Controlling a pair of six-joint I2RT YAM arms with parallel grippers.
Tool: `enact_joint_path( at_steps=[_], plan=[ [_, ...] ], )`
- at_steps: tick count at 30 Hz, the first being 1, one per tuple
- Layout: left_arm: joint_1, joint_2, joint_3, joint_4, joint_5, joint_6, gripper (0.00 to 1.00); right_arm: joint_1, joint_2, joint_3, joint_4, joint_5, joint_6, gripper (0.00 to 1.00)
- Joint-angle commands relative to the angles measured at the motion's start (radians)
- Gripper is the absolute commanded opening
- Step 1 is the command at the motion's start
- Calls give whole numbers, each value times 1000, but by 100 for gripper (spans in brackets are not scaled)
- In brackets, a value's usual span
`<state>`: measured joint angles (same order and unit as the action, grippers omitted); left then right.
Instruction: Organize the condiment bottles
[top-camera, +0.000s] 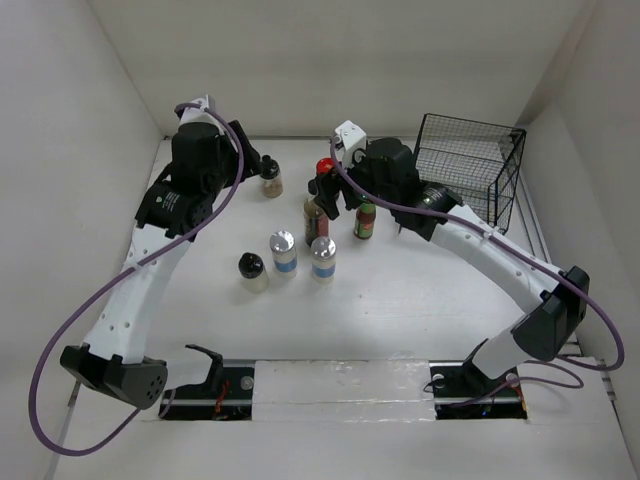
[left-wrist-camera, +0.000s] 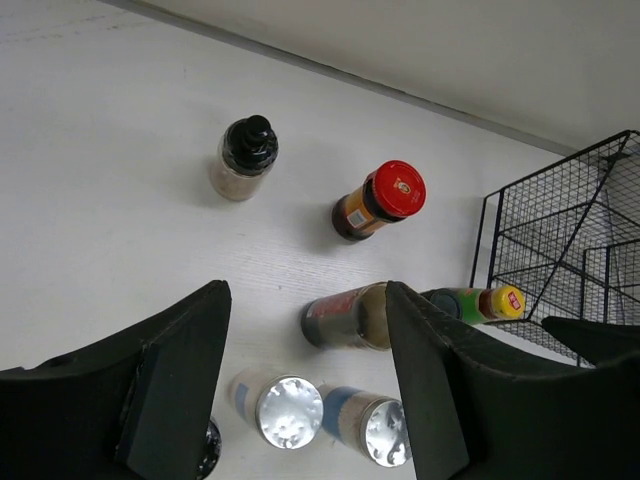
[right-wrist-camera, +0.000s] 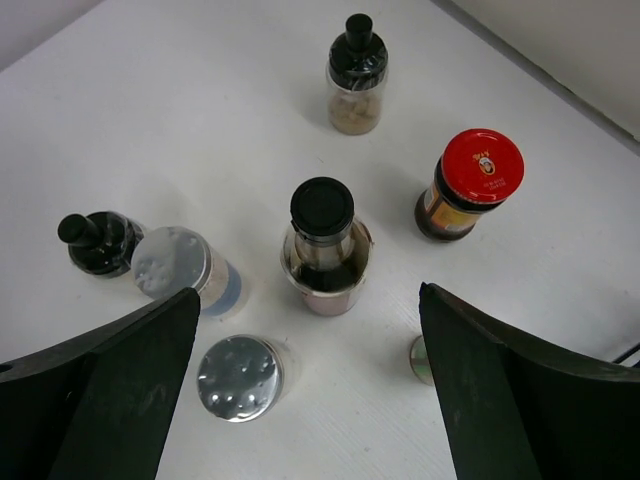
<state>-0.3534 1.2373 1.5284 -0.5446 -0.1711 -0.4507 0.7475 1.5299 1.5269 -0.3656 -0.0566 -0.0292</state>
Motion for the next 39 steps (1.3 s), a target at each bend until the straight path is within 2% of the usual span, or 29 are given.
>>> enact_joint_path(
  at_steps=[1, 11, 18, 24, 28, 33, 36, 37, 39],
  plan=[
    [1, 8, 38, 48, 13, 3, 60, 7, -11, -1, 20, 26, 8, 96],
    [1, 17, 47, 48, 22, 12, 70, 7, -11, -1, 11, 54, -1, 96],
    [1, 17, 47, 48, 42, 12, 71, 7, 44, -1, 43, 115, -11, 96],
    [1, 17, 13, 48, 53, 21, 74, -13, 122, 32, 83, 86, -11, 96],
    [1, 8, 3, 48, 53, 21, 75, -13, 182, 75, 106, 54, -11, 88],
    [1, 8, -7, 48, 53, 21, 76, -13, 226, 84, 160, 17, -11, 84],
    [1, 8, -16, 48, 64, 12, 75, -2, 236, 84, 197, 38, -11, 78],
    [1, 8, -16, 48, 64, 1, 75, 9, 245, 73, 206, 47, -23, 74],
    [1, 8, -16, 48, 64, 1, 75, 9, 245, 73, 218, 47, -23, 72]
  ],
)
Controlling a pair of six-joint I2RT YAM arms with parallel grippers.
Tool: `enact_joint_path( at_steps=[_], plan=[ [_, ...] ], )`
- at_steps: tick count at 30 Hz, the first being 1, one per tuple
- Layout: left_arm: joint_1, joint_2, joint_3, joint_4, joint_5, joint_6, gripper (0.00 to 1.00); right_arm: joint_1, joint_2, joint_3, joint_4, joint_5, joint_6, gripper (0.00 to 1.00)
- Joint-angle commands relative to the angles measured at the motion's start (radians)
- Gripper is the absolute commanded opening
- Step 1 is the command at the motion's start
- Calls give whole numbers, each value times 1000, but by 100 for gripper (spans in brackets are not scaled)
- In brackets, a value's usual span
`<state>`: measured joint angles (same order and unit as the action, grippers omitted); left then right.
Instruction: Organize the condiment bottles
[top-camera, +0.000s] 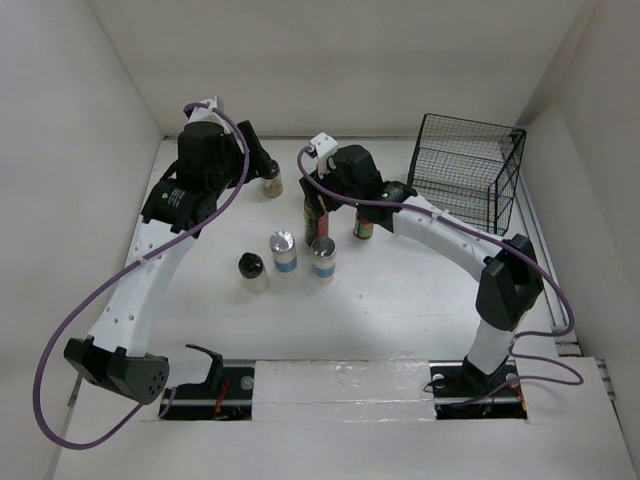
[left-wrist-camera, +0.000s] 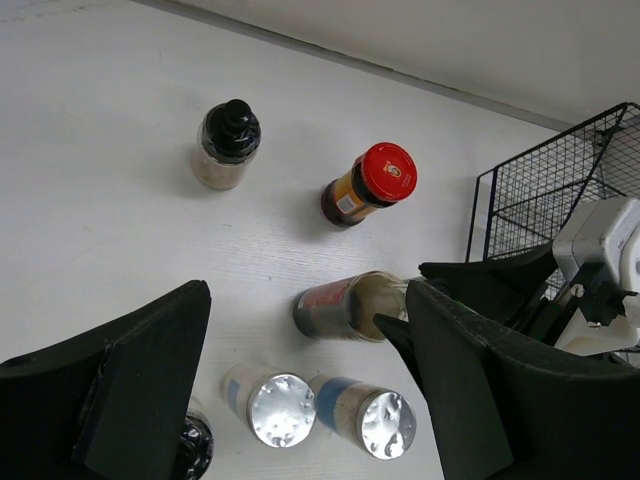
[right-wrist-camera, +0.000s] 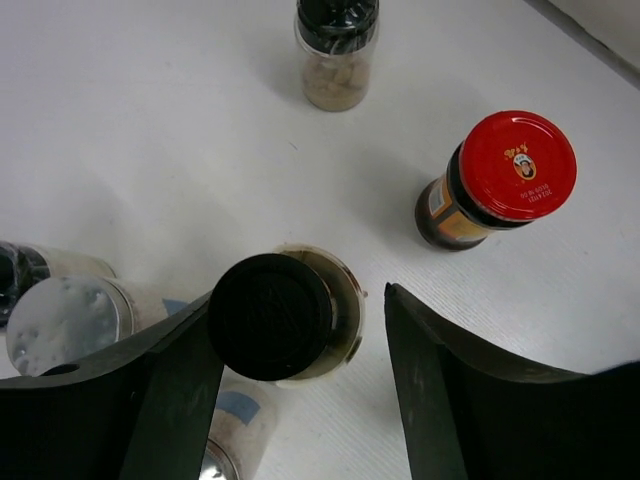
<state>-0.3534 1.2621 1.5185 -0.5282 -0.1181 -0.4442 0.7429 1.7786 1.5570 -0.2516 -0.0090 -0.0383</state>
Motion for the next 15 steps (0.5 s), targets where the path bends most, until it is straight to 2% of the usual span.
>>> enact_joint_path(
  at_steps=[1, 4, 7, 8, 11, 15],
  plan=[
    [1, -17, -6, 31, 11, -5, 75, 13, -4, 34, 118, 0, -14, 66],
    [1, -17, -6, 31, 20, -5, 75, 13, -4, 8, 153, 0, -5, 63],
    [1, -7, -6, 31, 41, -14, 74, 23, 5, -12, 193, 0, -5, 52],
    [1, -7, -6, 31, 41, -14, 72, 23, 5, -12, 193, 0, -5, 52],
    [1, 3, -6, 31, 41, -14, 72, 23, 24, -12, 193, 0, -5, 42],
    [1, -7, -29, 31, 41, -24, 72, 32, 24, -21, 205, 0, -5, 42]
  ],
)
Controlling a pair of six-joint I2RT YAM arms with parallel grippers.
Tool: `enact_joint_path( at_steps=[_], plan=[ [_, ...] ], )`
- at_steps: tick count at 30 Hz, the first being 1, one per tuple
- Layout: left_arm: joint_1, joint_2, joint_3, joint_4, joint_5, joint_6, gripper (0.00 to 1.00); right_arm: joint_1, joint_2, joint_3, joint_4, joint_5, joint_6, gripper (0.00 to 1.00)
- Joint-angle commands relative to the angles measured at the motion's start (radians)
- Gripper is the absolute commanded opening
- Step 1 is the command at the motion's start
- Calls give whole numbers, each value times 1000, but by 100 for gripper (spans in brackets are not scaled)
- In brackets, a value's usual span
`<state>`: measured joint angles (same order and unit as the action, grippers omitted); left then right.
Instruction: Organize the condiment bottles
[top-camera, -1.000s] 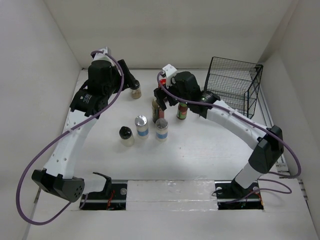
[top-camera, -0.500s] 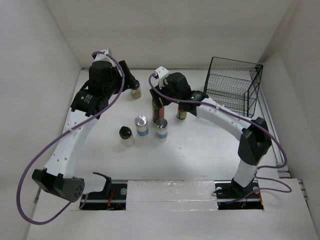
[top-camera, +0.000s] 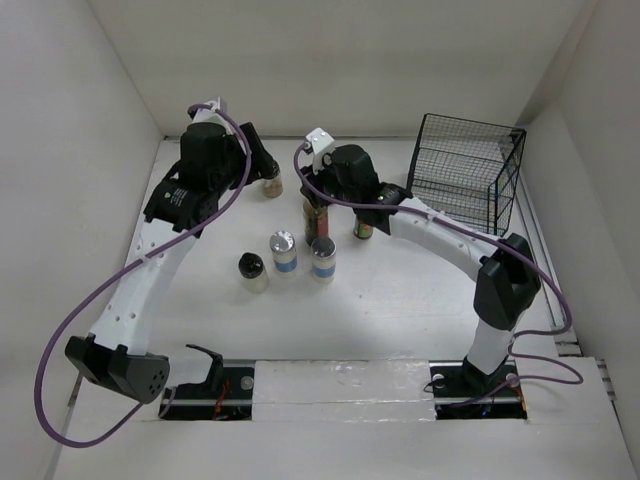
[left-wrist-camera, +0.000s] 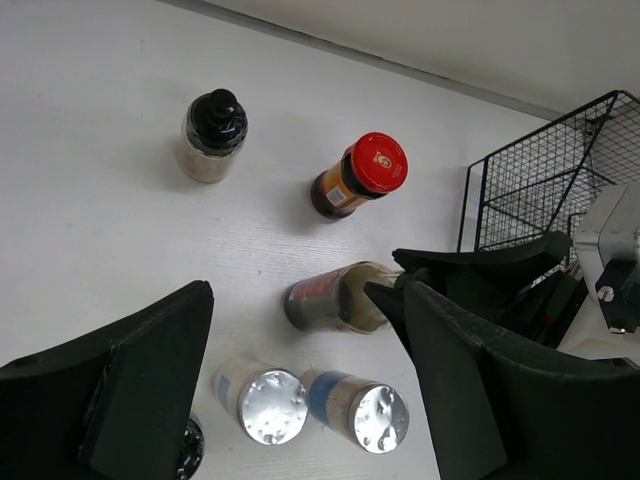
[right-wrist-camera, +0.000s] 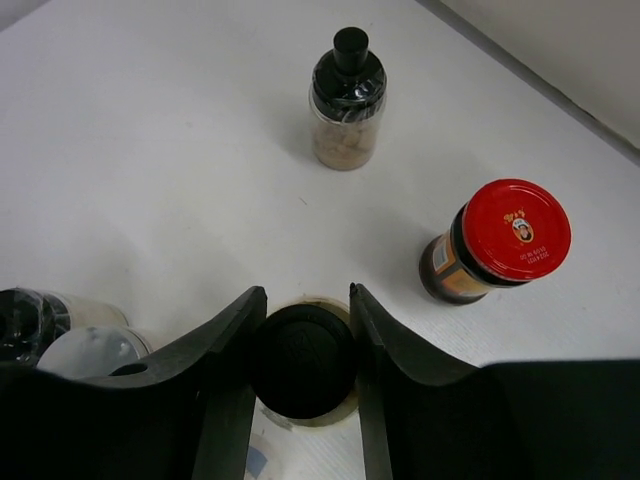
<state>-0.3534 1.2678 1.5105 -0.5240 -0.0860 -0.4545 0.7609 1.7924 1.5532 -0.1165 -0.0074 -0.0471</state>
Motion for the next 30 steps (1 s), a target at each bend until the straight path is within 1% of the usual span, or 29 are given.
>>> enact_joint_path(
  at_steps=[1, 2, 3, 7, 9, 12, 15, 16, 17, 18, 20, 22, 24, 27, 29, 30],
  plan=[
    [1, -13, -32, 27, 9, -13, 72, 14, 10, -18, 71, -2, 4, 44],
    [1, -13, -32, 27, 9, -13, 72, 14, 21, -18, 71, -2, 4, 50],
    [1, -22, -41, 27, 9, -22, 72, 14, 30, -18, 71, 7, 4, 51],
    [1, -22, -50, 27, 9, -23, 72, 14, 39, -18, 80, 20, 4, 51],
    [1, -22, -59, 27, 9, -23, 72, 23, 39, -28, 103, 32, -8, 55],
    [1, -12, -49, 27, 0, -23, 72, 23, 39, -28, 113, 67, -8, 47],
    [1, -2, -39, 27, -26, -23, 72, 23, 30, -53, 124, 78, 3, 25],
    [1, -2, -39, 27, -26, -23, 72, 32, 3, -68, 133, 87, 12, 15],
    [1, -2, -29, 27, -40, -32, 72, 32, -14, -82, 143, 115, 25, 13],
    [1, 7, -29, 27, -52, -32, 72, 43, -31, -99, 196, 115, 26, 12],
    [1, 7, -16, 27, -63, -32, 72, 43, -73, -91, 210, 115, 35, 11],
    [1, 16, 7, 27, -63, -32, 72, 43, -91, -49, 199, 115, 35, 11],
    [1, 16, 7, 27, -63, -32, 72, 43, -116, 34, 180, 115, 26, 10],
    [1, 25, 7, 27, -63, -23, 72, 17, -160, 117, 169, 104, 26, 7],
    [1, 34, 16, 27, -89, -23, 72, 2, -179, 157, 157, 77, 26, 7],
    [1, 35, 16, 18, -89, -23, 72, -15, -179, 203, 146, 76, 26, 7]
  ],
)
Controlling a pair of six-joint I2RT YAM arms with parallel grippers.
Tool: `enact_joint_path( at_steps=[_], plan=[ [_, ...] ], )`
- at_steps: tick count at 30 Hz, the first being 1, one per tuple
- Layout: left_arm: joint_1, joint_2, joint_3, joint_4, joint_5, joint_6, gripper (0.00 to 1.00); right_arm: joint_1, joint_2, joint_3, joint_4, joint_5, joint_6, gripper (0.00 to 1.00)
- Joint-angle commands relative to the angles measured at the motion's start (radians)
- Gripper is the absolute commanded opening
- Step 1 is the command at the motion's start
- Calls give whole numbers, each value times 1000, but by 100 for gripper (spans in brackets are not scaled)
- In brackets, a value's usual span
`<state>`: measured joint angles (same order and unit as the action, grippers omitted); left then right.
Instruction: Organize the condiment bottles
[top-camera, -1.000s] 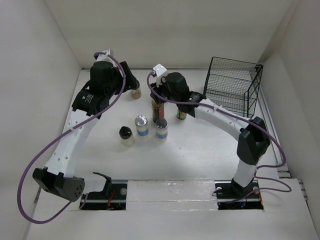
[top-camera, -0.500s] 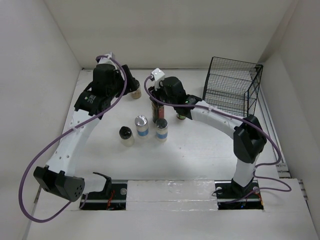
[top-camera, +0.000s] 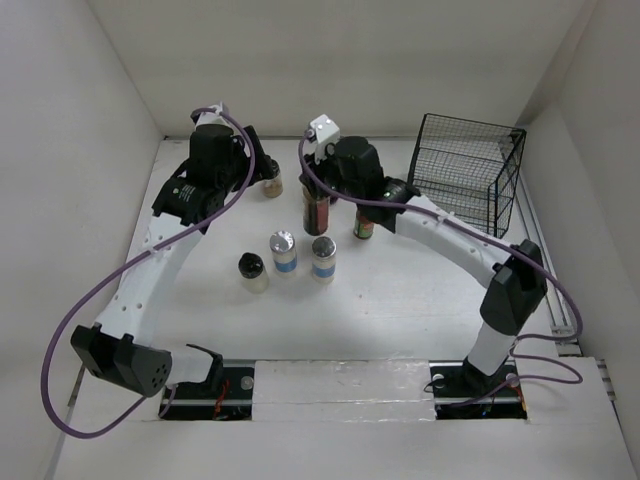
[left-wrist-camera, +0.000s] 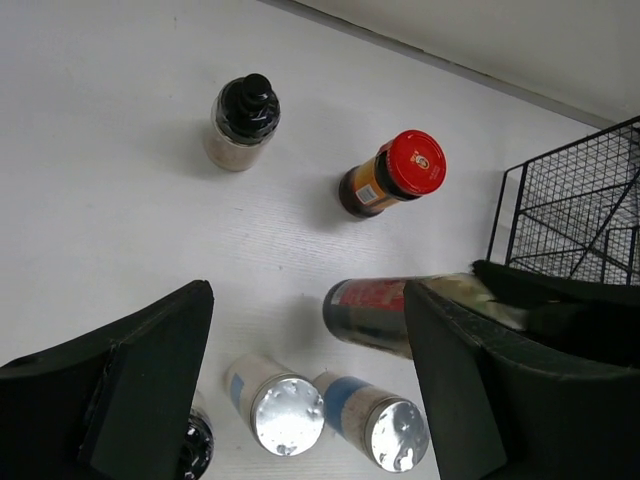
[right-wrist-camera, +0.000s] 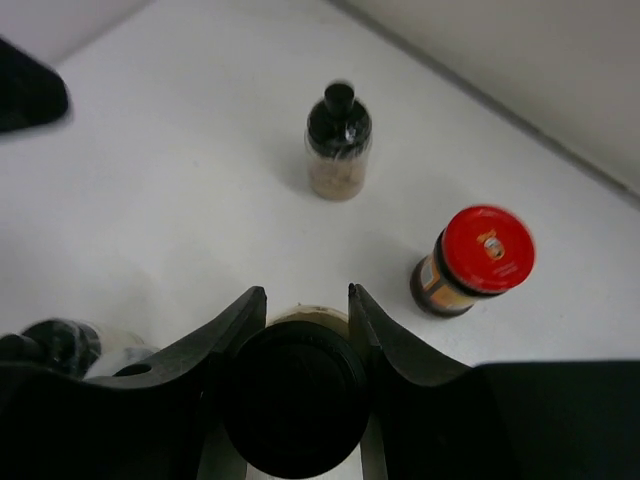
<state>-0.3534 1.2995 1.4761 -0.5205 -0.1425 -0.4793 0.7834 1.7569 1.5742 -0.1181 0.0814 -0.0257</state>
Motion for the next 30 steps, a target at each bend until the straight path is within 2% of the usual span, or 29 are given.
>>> enact_joint_path(
  at_steps=[1, 5, 9, 11, 14, 18, 26, 30],
  plan=[
    [1, 3, 50, 14, -32, 2, 72, -47, -152, 207, 137, -12, 4, 5],
    [1, 3, 50, 14, -22, -10, 72, -124, -122, 374, 51, 3, -6, 4],
    [1, 3, 41, 24, 1, -10, 72, -254, -53, 579, -86, 32, -31, 1],
    [1, 3, 32, 33, 12, -19, 72, -295, -19, 686, -115, 47, -31, 1],
    [1, -8, 21, 33, 12, -19, 72, -367, -8, 756, -115, 95, -31, 1],
    [1, -8, 21, 33, 3, -10, 72, -452, 3, 788, -127, 164, -31, 1],
    [1, -28, -31, 74, 44, -10, 72, -613, 32, 799, -147, 152, -10, 1],
    [1, -48, -69, 83, 64, -19, 72, -647, 52, 799, -147, 109, -10, 1]
  ],
)
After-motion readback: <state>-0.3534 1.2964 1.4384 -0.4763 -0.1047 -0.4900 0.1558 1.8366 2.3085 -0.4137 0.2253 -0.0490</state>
